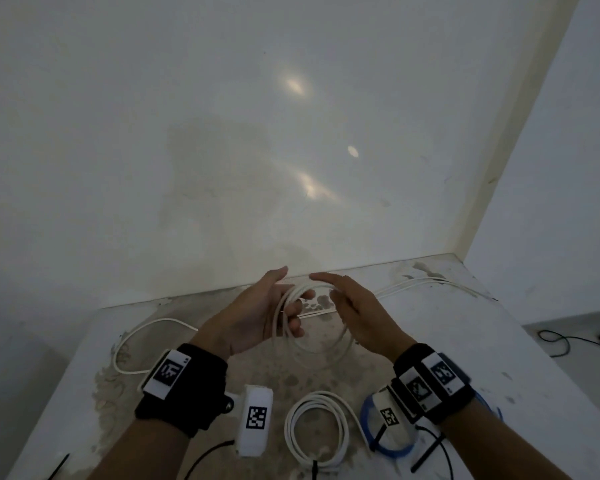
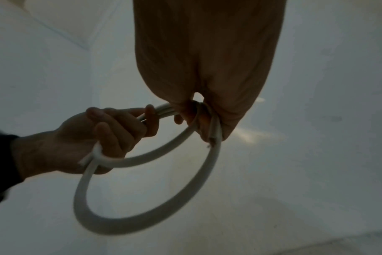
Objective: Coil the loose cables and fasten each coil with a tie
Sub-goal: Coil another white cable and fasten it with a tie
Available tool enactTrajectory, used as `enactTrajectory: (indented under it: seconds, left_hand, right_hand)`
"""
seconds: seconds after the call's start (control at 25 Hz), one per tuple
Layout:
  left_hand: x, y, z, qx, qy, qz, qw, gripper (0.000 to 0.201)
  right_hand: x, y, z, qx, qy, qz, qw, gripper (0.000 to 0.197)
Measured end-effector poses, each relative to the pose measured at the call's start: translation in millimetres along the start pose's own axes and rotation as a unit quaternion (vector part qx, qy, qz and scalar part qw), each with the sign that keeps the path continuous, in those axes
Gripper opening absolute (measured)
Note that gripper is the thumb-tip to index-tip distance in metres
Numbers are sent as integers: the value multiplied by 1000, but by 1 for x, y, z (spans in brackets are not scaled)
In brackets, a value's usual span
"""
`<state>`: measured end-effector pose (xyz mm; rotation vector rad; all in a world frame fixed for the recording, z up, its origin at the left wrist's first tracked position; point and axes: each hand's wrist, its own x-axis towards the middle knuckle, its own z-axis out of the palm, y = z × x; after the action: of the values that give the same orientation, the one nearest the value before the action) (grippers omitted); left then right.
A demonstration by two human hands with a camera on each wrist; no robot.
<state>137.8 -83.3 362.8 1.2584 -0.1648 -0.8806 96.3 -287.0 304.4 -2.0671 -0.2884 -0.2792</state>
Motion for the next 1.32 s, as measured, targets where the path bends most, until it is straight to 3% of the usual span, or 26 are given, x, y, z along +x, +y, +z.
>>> enactTrajectory:
  seconds: [0.08,0.2,0.32,0.4,0.52,0.6,0.72,0.8,0.92,1.04,1.16,1.32]
  left_hand:
    - [2,0,10,49,20,0,999,48]
    - [10,-7,25,14,42,74,996,36]
    - [19,-13,29,-53,74,143,986,36]
    - [23,-17,28,-54,85,147,984,38]
    - [20,-25,25,12,95,85,992,41]
    - [16,-25,26,53,92,55,993,42]
    - [19,-22,29,52,111,54,991,42]
    - [23,-18,30,51,135,75,987,39]
    - [22,-17,34,147,163,135,966,33]
    - [20,-18,39,206,188,158,947,31]
    - [27,-19,41,134,212,180,951,31]
    - [28,-26,46,127,218,197,947,33]
  right_hand:
    - [0,1,0,-16,-5,-25,1000,44]
    - [-1,-4,-3,86,38,56,994,38]
    - [-5,-17,1,309,20,202,929,25]
    - [-2,-18,3,408,52,219,885,24]
    - [4,-14,-3,486,134,225,834,21]
    - [3,-10,-6,443,159,235,850,24]
    - [-4,-7,-7,292,107,204,928,33]
    - [-9,-6,-11,217,58,164,961,40]
    - [-18,-3,-19,156,15,119,981,44]
    - [-22,-4,-21,141,12,112,984,50]
    - [-20,-9,-21,199,38,111,973,52]
    - [-15,-12,-17,371,166,150,901,52]
